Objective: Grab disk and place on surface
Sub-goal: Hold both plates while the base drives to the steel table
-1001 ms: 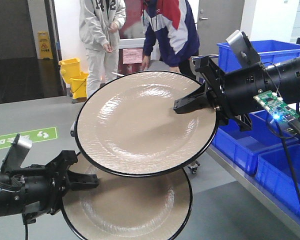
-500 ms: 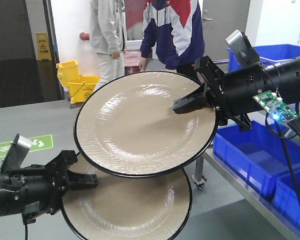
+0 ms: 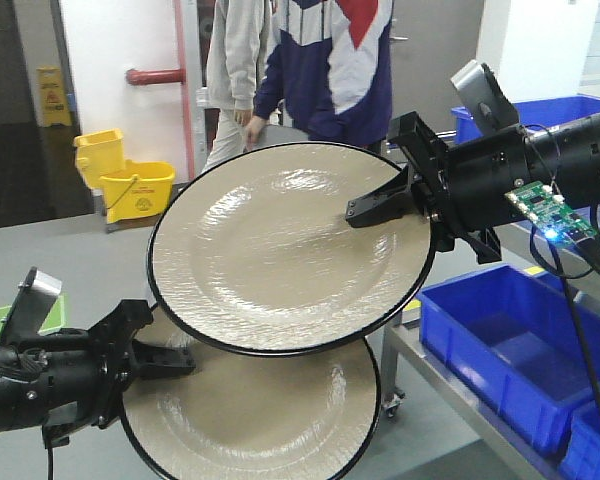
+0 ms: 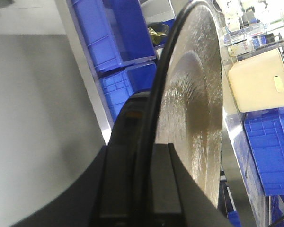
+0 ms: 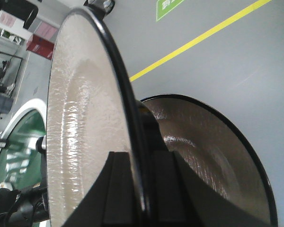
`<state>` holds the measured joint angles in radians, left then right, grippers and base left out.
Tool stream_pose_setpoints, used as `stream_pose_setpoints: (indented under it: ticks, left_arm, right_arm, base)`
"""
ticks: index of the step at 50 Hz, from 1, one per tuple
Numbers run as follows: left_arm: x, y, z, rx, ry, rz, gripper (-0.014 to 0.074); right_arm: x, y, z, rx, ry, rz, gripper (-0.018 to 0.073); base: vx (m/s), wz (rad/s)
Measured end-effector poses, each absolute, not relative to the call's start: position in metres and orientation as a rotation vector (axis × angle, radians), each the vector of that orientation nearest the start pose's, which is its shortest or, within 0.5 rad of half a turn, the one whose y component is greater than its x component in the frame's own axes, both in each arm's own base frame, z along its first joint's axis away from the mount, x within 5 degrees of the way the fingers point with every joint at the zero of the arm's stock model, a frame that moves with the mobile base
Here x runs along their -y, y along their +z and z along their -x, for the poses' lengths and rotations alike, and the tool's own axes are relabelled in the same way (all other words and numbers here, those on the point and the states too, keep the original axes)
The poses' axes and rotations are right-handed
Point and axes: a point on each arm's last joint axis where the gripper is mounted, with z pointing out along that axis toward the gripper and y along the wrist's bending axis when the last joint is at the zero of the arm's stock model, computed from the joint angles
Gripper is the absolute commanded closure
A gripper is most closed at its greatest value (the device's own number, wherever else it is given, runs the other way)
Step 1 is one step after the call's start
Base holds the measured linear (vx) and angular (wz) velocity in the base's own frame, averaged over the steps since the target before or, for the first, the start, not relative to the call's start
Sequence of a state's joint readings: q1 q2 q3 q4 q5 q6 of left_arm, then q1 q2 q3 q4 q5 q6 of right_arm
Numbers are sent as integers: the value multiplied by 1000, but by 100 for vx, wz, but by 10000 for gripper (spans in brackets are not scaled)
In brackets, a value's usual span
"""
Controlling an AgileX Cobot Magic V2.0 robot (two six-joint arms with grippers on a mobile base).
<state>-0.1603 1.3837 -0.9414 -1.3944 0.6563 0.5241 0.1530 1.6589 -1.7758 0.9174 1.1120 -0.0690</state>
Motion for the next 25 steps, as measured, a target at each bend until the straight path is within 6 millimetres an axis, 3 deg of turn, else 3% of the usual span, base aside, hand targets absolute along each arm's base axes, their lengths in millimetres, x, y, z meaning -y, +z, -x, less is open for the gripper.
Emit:
stream_pose_setpoints:
  ticks: [11,25]
  left_arm:
    - [100,307,-280,-2178,-1243,299,595]
    - [100,307,-280,-2177,-1241,300,595]
  right_arm:
    - [-118,433,-340,-2284,1215,103,567]
    - [-118,433,-340,-2280,1214,100,567]
  base:
    - [38,-39]
    - [37,-74]
